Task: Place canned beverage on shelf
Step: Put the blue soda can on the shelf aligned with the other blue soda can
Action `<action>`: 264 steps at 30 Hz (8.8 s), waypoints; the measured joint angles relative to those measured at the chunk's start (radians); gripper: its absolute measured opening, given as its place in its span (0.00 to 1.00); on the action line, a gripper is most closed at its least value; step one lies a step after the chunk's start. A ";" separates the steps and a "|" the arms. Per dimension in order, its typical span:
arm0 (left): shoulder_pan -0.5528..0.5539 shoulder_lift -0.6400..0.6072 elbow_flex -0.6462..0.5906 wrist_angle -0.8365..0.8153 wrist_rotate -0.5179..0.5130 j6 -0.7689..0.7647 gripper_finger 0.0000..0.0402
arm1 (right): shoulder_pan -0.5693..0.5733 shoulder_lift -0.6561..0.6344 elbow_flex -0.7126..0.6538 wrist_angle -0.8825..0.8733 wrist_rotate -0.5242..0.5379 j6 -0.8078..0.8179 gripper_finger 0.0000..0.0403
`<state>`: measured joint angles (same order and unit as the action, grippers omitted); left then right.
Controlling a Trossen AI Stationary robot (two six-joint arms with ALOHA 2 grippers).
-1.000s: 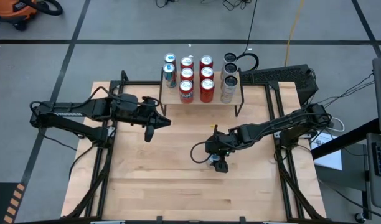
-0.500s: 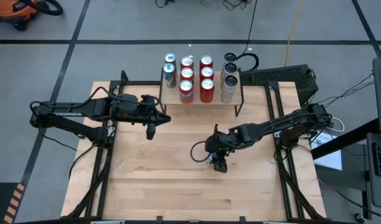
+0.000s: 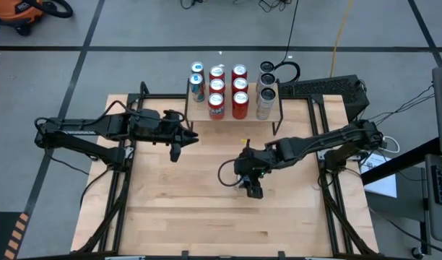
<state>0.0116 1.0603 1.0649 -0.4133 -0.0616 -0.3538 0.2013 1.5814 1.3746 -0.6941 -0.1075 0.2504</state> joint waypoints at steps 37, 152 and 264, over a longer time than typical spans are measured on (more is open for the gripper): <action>-0.164 0.100 0.001 0.495 0.110 0.093 0.73 | -0.065 -0.001 0.625 -0.157 -0.018 -0.455 0.53; -0.197 0.201 0.123 0.640 -0.676 0.657 0.56 | -0.152 -0.142 0.615 -0.176 0.524 0.804 0.85; 0.006 0.264 0.121 0.636 0.299 -0.241 0.81 | -0.343 0.023 0.615 0.134 -0.343 0.051 0.56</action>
<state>0.0176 1.3241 1.1863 0.2225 0.2374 -0.5947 -0.1417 1.6049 1.9896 -0.5597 -0.4503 0.3012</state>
